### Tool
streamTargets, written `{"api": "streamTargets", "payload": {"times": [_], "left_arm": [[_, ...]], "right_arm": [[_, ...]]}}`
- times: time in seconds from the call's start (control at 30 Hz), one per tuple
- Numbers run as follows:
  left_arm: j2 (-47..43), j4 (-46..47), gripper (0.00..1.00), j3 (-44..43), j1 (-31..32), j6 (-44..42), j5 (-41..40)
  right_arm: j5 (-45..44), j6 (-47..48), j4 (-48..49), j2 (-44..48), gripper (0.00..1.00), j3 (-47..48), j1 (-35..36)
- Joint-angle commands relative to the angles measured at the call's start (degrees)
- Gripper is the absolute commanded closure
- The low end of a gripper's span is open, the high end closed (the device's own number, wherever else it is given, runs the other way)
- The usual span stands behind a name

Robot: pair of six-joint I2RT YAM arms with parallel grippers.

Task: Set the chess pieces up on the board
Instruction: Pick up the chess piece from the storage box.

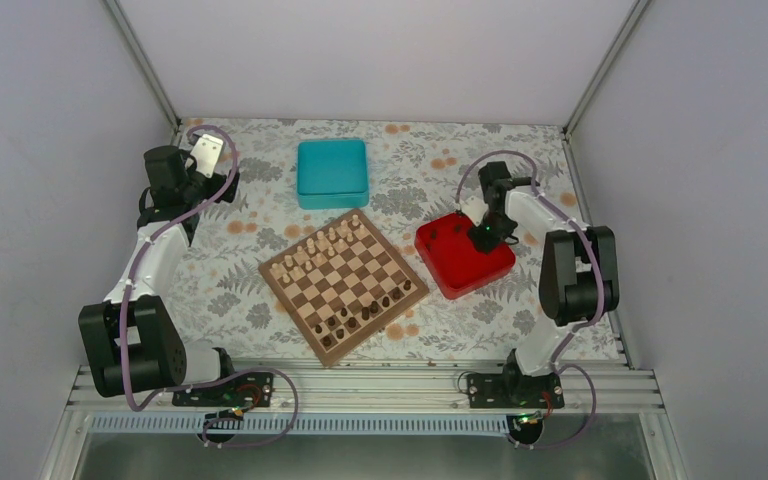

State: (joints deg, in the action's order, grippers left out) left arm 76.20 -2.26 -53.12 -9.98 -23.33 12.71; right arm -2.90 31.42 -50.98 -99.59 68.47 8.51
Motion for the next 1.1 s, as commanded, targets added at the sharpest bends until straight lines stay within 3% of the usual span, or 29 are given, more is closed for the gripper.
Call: {"api": "streamTargets", "payload": {"times": [0.0,0.57,1.07], "left_arm": [[0.0,0.68,0.0,-0.48,-0.28,0.22,1.09],[0.04,0.6,0.0,-0.51,-0.3,0.13,1.09],[-0.03,0.68,0.0,-0.49,-0.31,0.13,1.0]], "right_arm": [[-1.38,-0.29,2.13,-1.34,0.61,-0.54,-0.82],[-1.12,0.92,4.51,-5.28,0.61,0.19,-1.64],[1.21,1.13,5.01,-6.05,0.86,1.26,-1.95]]}}
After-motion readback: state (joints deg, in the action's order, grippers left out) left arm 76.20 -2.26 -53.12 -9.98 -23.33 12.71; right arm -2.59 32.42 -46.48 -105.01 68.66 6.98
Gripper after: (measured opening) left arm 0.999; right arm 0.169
